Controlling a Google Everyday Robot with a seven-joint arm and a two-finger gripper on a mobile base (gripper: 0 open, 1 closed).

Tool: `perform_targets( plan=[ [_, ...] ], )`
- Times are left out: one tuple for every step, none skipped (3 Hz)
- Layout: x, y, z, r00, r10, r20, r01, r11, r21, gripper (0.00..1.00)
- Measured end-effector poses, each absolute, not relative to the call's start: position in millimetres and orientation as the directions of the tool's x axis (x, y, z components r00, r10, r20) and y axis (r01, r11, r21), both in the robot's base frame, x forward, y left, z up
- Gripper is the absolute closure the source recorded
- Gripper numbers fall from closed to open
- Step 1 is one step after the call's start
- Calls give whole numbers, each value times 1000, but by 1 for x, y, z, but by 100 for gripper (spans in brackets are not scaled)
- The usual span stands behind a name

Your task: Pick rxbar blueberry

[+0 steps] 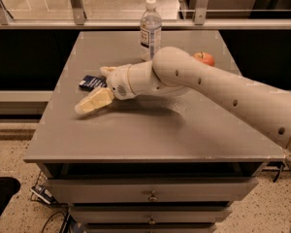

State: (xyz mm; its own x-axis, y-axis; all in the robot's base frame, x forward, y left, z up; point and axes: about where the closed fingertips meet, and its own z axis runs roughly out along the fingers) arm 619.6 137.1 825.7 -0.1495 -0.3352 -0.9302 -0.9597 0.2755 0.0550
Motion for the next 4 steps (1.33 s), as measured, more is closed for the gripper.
perform_targets(
  plan=[
    [620,137,827,-150,-335,-930,-960,276,55,15],
    [620,137,828,-150,-335,-930,-960,276,55,36],
    [620,137,829,-149,-335,-930,-960,275,55,60],
    [620,137,830,-149,-335,-930,-960,275,55,83]
  ],
)
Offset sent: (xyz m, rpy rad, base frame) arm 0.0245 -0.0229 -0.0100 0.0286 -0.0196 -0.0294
